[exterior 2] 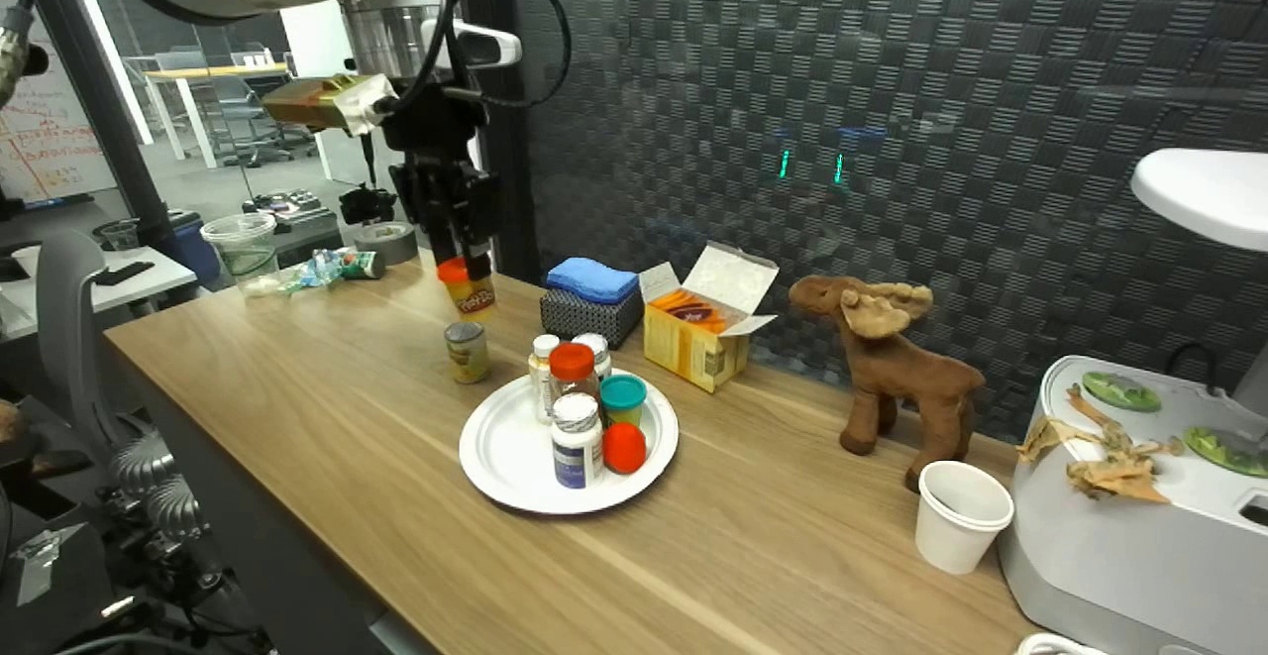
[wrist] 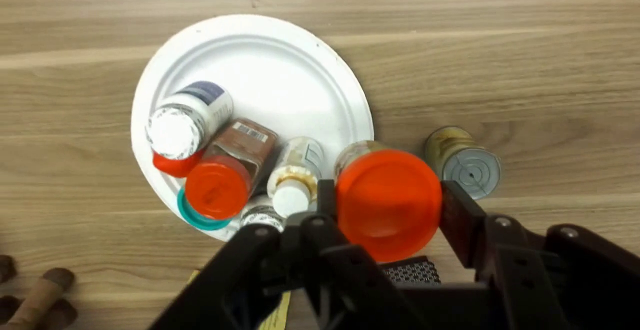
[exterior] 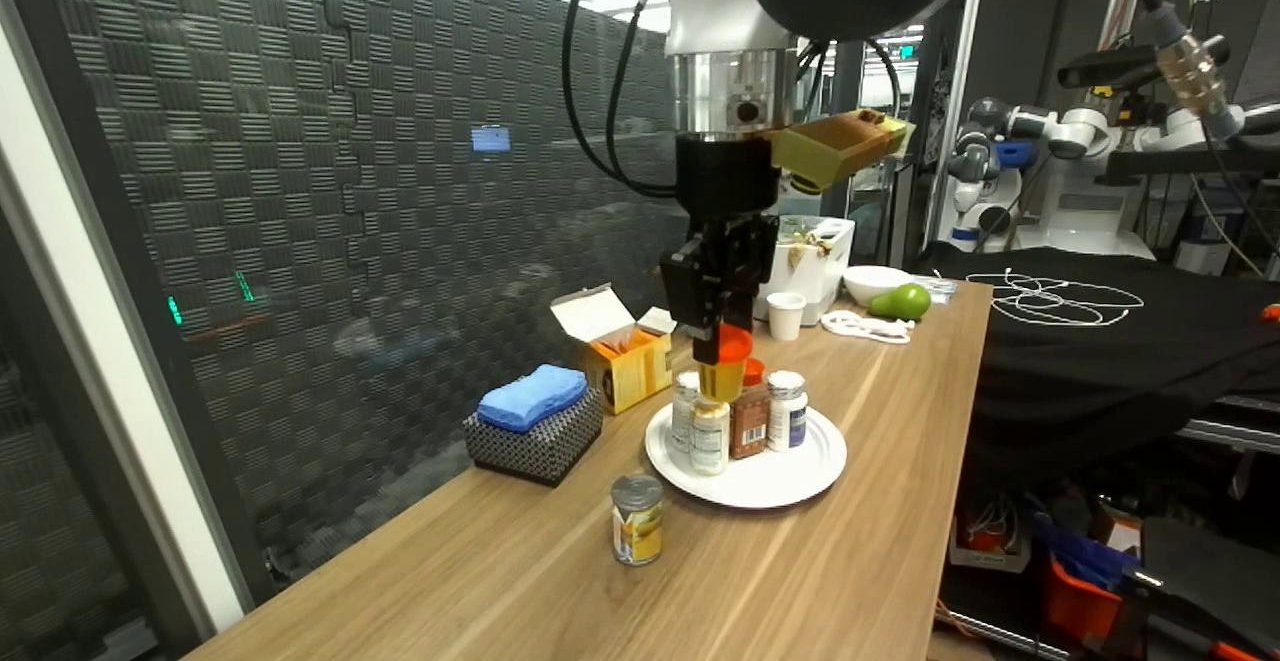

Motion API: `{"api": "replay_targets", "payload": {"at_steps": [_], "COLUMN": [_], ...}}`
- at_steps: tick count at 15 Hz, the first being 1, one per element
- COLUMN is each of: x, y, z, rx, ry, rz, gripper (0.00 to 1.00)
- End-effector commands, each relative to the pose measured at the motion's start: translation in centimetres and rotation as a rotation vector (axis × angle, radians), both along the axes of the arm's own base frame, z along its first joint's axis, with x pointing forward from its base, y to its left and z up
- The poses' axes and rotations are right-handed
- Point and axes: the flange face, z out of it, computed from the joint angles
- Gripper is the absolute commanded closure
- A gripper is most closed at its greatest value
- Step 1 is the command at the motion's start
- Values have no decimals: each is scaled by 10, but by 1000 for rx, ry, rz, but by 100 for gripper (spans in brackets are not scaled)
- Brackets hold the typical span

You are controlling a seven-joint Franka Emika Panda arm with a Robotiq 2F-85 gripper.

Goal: Put the bottles and the orange plushie surrounding the white plate on the white plate

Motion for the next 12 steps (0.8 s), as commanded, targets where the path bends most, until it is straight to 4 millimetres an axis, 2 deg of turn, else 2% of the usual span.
{"api": "replay_targets", "payload": {"at_steps": [1, 7, 12], "x": [-15, -4, 1], "y": [-22, -69, -87], "z": [-4, -49, -77], "rx": [7, 34, 55], "ry": [18, 14, 16], "rz": [-56, -127, -137], "gripper": [71, 71, 71]}}
